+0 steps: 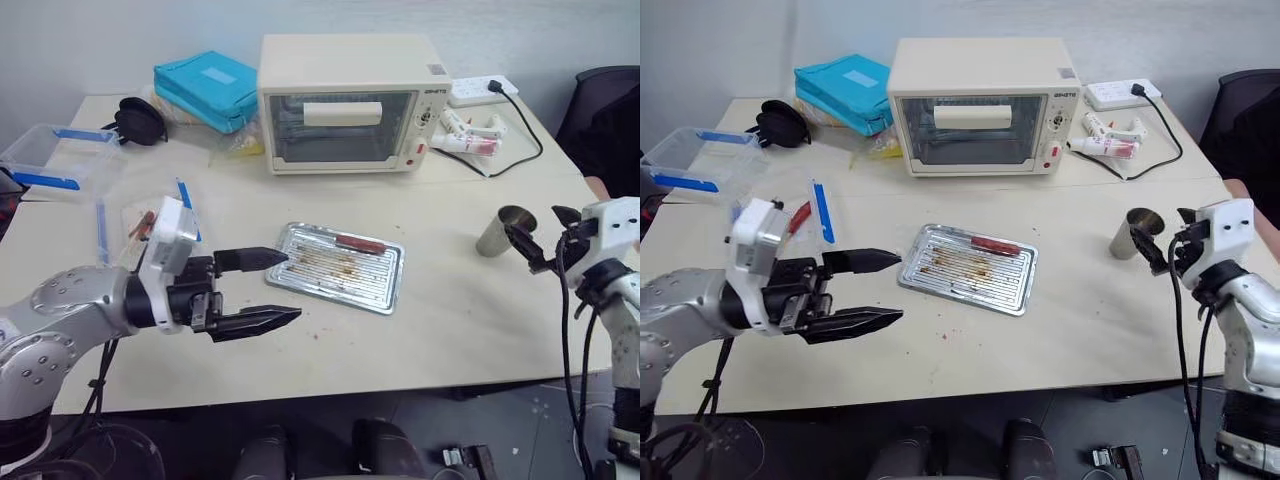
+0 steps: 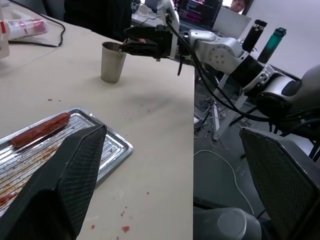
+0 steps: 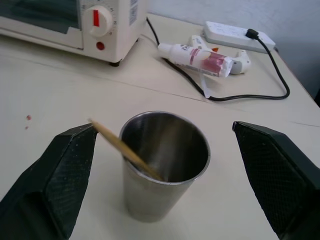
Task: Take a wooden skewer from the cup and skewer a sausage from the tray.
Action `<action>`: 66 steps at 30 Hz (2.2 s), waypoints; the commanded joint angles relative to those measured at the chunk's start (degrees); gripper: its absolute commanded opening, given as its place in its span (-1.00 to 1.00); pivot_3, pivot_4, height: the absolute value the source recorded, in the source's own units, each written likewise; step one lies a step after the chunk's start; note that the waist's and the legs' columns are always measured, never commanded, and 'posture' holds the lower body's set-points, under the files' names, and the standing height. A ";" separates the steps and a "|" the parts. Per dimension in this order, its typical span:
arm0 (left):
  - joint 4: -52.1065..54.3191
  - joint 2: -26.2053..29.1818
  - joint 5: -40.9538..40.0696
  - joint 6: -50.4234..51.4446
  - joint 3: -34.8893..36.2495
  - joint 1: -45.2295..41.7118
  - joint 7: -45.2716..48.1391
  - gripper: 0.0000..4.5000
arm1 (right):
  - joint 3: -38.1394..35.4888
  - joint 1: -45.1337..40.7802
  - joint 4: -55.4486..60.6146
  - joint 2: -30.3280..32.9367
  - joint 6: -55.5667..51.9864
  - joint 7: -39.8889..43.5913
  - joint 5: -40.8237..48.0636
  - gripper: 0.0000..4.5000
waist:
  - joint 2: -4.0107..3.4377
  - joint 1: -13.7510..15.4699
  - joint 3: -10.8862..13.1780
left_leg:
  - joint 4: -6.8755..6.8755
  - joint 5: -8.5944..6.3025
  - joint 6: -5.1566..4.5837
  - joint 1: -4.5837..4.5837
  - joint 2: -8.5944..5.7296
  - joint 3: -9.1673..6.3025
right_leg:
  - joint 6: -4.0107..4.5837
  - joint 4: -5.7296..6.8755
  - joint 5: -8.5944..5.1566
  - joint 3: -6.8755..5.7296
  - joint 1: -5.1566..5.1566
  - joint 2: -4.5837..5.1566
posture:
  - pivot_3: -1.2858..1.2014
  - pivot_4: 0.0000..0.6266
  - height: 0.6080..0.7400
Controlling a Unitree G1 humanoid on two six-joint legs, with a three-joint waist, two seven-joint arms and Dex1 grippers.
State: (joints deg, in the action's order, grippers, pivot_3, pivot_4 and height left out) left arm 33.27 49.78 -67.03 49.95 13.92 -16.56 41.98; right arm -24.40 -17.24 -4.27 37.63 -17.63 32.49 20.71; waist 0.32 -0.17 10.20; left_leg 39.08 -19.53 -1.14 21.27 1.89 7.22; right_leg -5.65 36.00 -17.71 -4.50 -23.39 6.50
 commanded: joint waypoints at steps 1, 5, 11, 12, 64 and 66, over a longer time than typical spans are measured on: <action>0.16 -0.51 0.84 -1.19 -0.48 -1.69 -0.01 1.00 | 0.51 -1.67 -1.84 -0.51 3.02 -0.23 -0.44 0.99 | 0.00 -0.05 0.00 | 0.00 0.00 0.00 0.00 0.01 0.00 | 0.00 0.00 0.00 0.00 0.01 -0.01 | 0.03 -0.52 1.00; 0.19 -0.63 2.03 -1.55 -1.15 -1.94 0.15 1.00 | 1.15 -3.07 -4.13 -0.85 4.35 -0.33 -0.32 0.92 | 0.00 -0.08 0.00 | 0.00 0.00 -0.01 0.00 0.01 0.00 | -0.02 0.00 0.01 0.02 0.00 -0.01 | 0.03 -0.52 1.00; 0.26 -0.37 3.29 -1.85 -0.98 -1.38 0.55 1.00 | 1.02 -2.69 -2.37 -1.32 4.79 0.75 1.43 0.13 | 0.00 -0.04 0.00 | 0.01 0.01 -0.01 0.01 0.02 0.00 | -0.03 0.00 0.01 0.02 0.01 0.00 | 0.03 -0.52 1.00; 0.22 -0.40 3.48 -1.89 -1.06 -1.41 0.60 1.00 | 0.96 -2.66 -2.13 -1.44 4.75 0.89 1.80 0.00 | 0.00 -0.05 0.00 | 0.01 0.01 -0.01 0.01 0.02 0.00 | -0.03 0.00 0.01 0.02 0.01 -0.01 | 0.03 -0.52 1.00; -8.07 -8.99 18.79 -11.38 -8.52 -8.86 7.35 1.00 | -3.79 -36.88 1.98 12.69 -52.12 -1.36 27.44 -0.99 | -0.05 -0.10 0.05 | 0.01 0.01 -0.03 0.11 0.11 0.01 | -0.04 0.01 0.02 -0.05 -0.07 0.01 | 0.03 -0.52 1.00; -7.57 -8.47 18.57 -11.27 -7.45 -8.03 7.27 1.00 | -7.66 -39.90 0.67 6.54 -59.80 -7.24 31.60 -0.99 | -0.05 -0.29 0.04 | 0.00 0.01 -0.03 0.13 0.15 0.01 | -0.04 0.05 0.02 -0.03 -0.08 0.03 | 0.03 -0.52 1.00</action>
State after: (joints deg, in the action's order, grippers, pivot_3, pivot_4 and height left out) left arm 24.09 40.62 -48.28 39.77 4.44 -24.66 48.84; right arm -29.38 -55.95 -3.95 44.92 -73.30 28.33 49.00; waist 0.27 -0.46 10.25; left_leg 39.08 -19.52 -1.17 21.41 2.09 7.23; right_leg -5.69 36.10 -17.69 -4.54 -23.47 6.53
